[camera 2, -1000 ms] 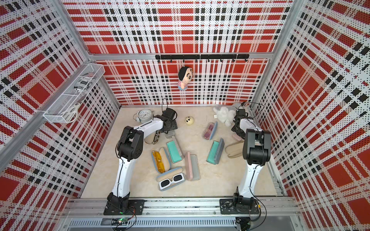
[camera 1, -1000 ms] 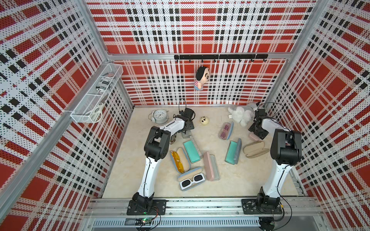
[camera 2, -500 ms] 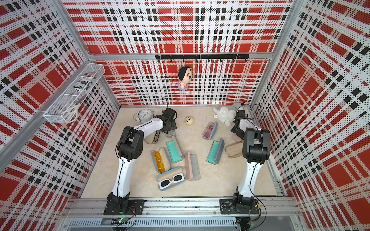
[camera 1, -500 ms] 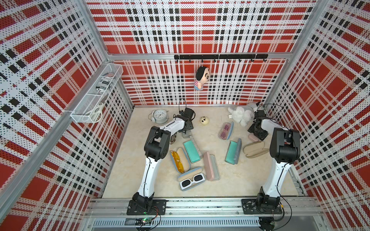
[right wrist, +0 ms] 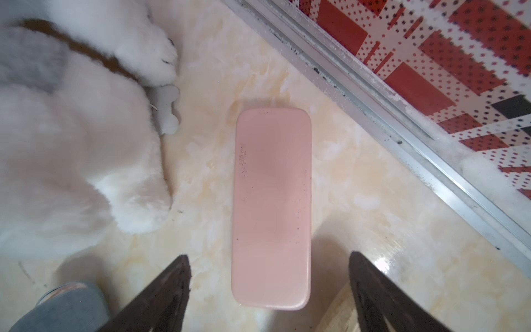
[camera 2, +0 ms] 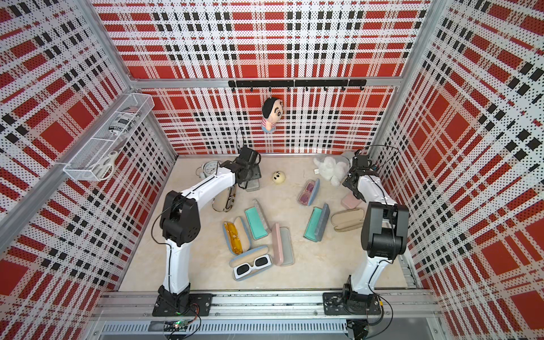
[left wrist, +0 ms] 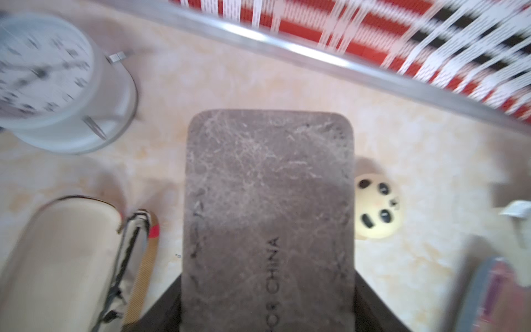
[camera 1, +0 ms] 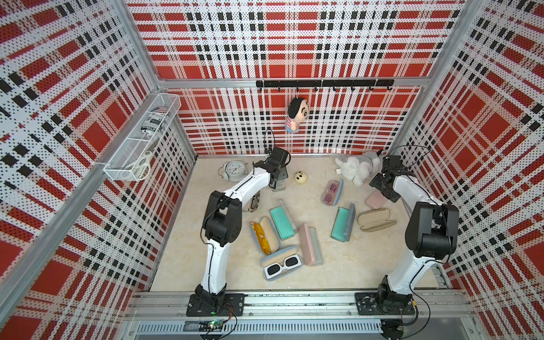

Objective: Close the glasses case
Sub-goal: Pick up the glasses case at the center of the board, then place the glasses case at the center of the board.

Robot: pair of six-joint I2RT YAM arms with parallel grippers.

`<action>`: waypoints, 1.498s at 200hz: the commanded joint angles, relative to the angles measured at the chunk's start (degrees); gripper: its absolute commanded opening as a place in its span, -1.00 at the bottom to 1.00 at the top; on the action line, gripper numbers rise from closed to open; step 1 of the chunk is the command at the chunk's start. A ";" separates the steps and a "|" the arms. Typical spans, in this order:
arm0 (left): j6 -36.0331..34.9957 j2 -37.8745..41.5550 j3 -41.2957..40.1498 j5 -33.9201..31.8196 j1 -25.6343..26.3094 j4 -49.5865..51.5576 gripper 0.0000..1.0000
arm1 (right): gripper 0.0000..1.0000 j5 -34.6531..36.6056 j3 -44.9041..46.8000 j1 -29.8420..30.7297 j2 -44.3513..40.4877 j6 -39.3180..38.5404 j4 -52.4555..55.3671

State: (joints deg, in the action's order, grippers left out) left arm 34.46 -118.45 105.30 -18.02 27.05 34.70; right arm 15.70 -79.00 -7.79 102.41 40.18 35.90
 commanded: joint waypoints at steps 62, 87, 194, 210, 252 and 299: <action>5.07 28.93 -28.52 -7.61 -17.96 -0.83 -0.20 | 0.76 -0.38 4.02 7.42 -11.35 -4.40 3.32; 4.96 32.70 -37.73 -6.36 -25.02 -2.48 -0.19 | 0.77 1.37 2.75 12.95 -12.24 -4.28 5.28; 3.18 28.22 -53.66 0.24 -36.90 -11.59 -0.15 | 0.77 1.50 -0.89 20.80 -10.21 -4.54 6.36; 3.25 26.22 -54.82 1.46 -37.24 -13.43 -0.13 | 0.77 1.48 -0.61 20.89 -10.17 -4.55 6.02; 3.66 23.58 -56.46 3.66 -37.05 -15.95 0.19 | 0.77 1.12 -0.61 20.98 -10.81 -4.54 5.82; 4.69 27.50 -56.51 3.06 -35.73 -14.71 0.85 | 0.77 0.47 -0.63 21.07 -11.33 -4.64 5.69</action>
State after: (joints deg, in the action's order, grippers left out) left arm 38.57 -94.35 48.56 -14.87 -9.58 20.05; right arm 16.27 -79.46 12.64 91.96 35.81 41.65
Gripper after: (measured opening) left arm 0.869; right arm 0.885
